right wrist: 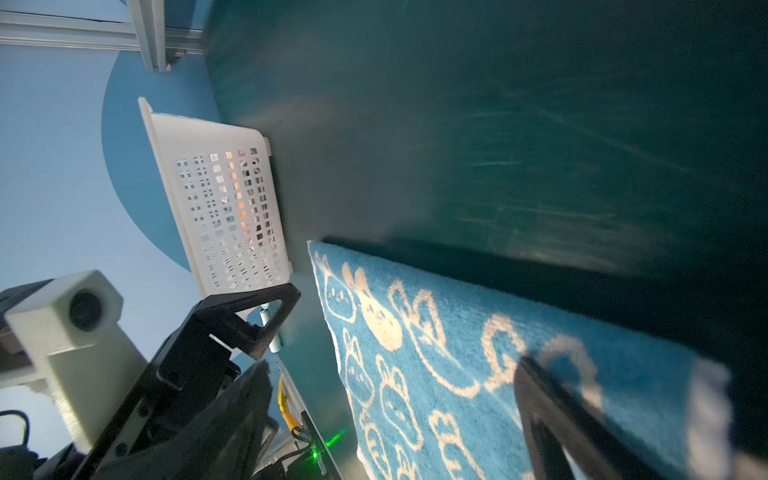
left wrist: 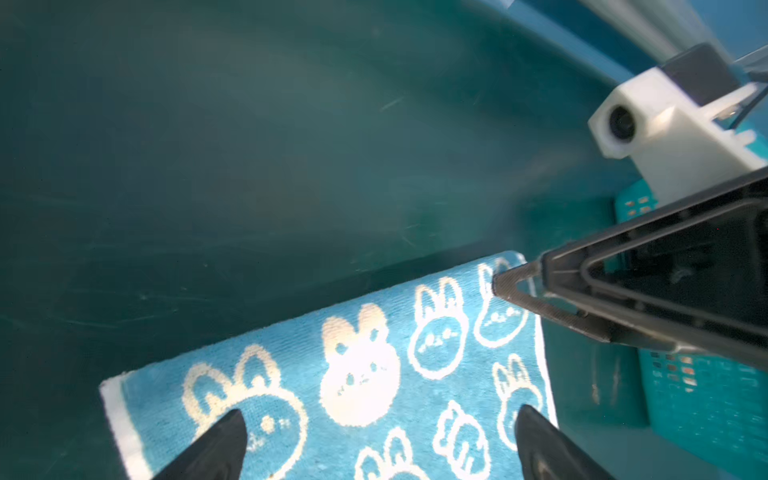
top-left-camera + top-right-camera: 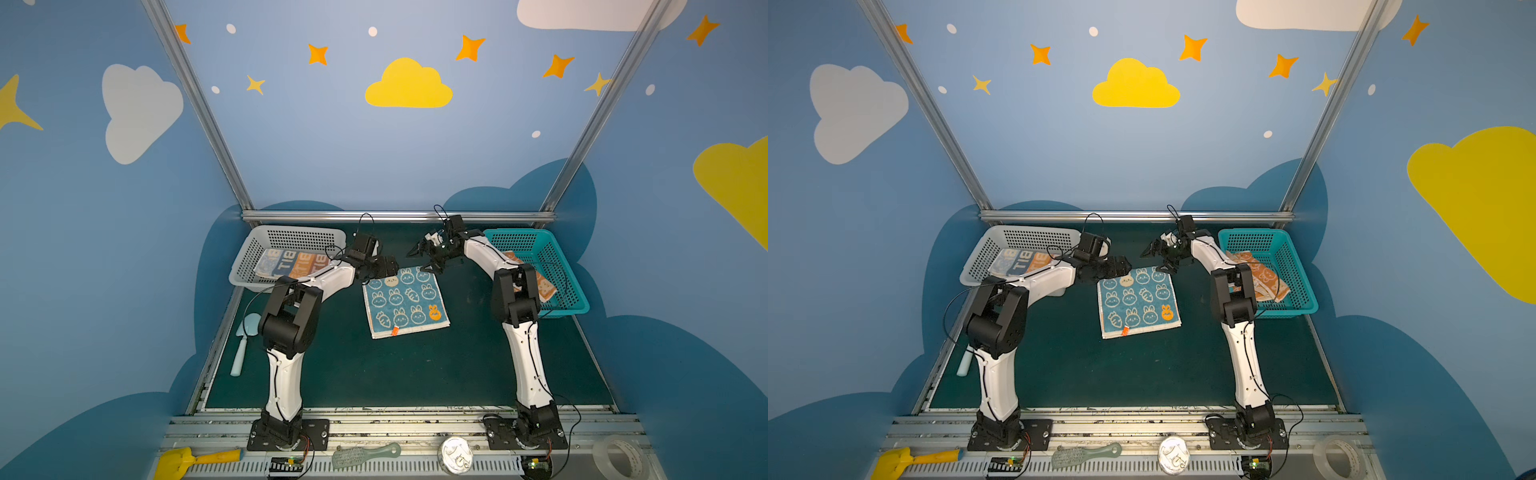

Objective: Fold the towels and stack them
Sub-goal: 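Open both grippers and raise them away from the folded towel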

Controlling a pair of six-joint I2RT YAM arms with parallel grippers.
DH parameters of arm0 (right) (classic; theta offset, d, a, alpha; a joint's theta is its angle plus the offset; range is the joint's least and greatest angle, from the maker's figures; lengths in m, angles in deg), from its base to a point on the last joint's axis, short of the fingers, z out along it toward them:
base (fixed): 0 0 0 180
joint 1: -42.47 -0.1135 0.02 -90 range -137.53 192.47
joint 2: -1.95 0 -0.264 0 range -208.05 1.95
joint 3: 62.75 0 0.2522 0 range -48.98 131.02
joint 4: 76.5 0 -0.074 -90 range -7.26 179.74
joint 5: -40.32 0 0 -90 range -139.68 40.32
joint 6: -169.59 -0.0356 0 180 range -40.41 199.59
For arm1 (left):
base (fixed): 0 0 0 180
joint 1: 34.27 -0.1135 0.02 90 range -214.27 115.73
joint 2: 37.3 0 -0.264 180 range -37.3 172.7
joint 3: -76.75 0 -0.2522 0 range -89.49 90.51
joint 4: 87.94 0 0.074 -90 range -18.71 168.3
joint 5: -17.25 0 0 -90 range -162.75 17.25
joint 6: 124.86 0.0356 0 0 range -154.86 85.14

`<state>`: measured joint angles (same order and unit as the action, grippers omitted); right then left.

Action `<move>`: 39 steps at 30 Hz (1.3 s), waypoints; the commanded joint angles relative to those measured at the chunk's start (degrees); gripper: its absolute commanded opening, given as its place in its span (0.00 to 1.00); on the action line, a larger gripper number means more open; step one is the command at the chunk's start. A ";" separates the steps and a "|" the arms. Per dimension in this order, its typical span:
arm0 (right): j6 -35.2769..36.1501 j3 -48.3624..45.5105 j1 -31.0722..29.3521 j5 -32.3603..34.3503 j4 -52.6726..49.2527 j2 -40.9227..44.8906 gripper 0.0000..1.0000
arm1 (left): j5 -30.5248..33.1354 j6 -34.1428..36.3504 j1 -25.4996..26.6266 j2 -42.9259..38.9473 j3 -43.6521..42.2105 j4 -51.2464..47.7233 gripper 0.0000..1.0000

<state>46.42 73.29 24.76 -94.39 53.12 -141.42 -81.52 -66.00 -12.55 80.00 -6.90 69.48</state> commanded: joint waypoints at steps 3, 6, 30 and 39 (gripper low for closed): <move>-0.50 1.80 1.29 -0.88 -1.05 -3.53 0.90 | -2.01 -0.65 -1.93 2.18 -0.24 -1.00 1.00; 0.37 0.34 2.13 0.05 -1.87 -3.58 0.90 | -1.68 0.71 -1.93 3.60 0.58 -3.37 1.00; 16.96 -6.68 9.15 14.21 -12.22 12.27 0.90 | 3.02 10.27 2.30 0.36 11.38 -13.44 1.00; 24.00 5.96 6.49 25.74 -24.03 3.08 0.85 | 1.12 10.62 2.05 -0.26 9.47 -13.31 1.00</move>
<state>66.53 78.06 32.03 -73.63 34.63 -135.45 -79.47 -56.36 -10.32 80.87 3.46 57.32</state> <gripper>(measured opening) 0.868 0.996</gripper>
